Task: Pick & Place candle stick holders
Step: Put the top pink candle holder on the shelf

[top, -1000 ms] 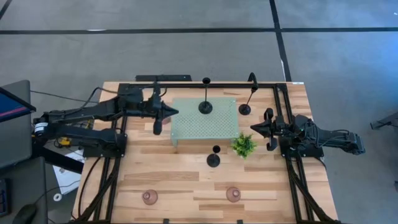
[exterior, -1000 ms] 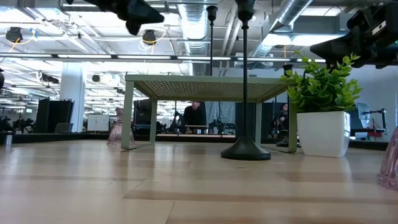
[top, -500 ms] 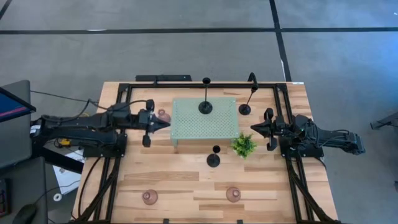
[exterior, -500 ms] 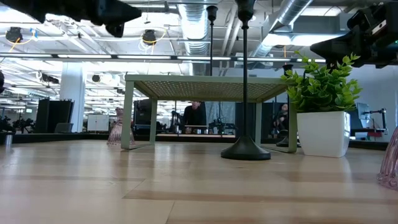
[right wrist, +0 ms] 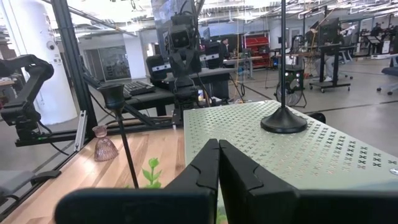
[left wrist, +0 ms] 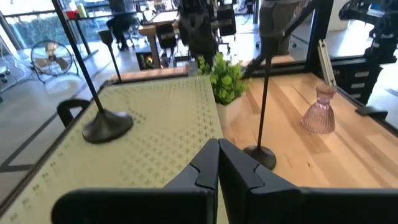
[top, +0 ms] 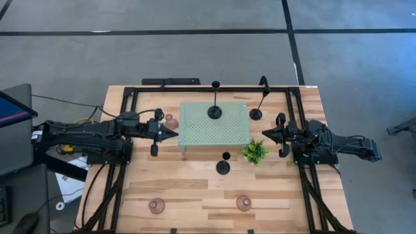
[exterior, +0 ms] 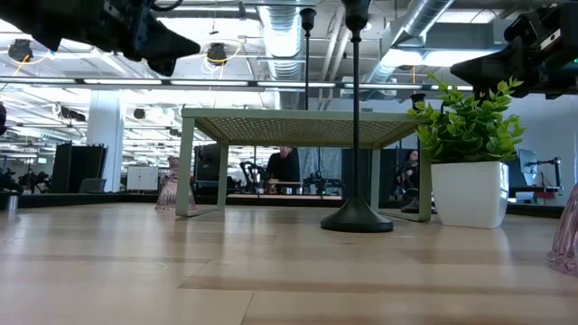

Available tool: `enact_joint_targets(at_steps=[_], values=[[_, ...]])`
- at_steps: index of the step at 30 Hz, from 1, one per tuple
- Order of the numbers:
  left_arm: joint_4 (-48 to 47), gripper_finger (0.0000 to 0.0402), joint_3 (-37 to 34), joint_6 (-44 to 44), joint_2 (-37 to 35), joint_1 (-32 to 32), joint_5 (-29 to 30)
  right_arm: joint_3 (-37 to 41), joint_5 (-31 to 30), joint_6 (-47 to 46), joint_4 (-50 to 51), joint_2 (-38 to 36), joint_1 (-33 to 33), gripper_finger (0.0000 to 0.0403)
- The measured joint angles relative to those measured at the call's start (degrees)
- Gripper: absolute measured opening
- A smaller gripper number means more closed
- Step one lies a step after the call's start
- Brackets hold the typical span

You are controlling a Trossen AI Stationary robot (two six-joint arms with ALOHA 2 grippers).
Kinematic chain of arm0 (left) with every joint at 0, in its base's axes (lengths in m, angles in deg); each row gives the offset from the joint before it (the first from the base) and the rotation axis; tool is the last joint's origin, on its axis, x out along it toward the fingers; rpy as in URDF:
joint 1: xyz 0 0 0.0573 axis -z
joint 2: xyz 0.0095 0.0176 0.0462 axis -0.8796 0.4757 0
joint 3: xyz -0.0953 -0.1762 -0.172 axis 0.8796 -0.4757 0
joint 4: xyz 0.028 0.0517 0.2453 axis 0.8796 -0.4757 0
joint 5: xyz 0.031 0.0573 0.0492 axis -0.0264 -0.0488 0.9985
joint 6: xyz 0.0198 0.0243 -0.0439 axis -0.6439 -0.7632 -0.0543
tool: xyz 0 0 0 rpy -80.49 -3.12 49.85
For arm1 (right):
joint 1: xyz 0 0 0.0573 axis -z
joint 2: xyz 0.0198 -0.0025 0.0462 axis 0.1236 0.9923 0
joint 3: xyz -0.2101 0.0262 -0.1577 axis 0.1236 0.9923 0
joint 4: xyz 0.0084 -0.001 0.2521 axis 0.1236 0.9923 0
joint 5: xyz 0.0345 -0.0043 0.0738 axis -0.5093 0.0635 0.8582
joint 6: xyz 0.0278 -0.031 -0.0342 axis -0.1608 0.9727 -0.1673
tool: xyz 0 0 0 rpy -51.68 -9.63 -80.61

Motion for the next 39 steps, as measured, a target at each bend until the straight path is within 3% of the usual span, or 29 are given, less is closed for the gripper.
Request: enact_joint_targets(at_steps=[39], values=[[0.46, 0.0012, -0.42, -0.02, 1.13, 0.00, -0.02, 0.07, 0.11, 0.00, 2.12, 0.00, 0.00, 0.0000]])
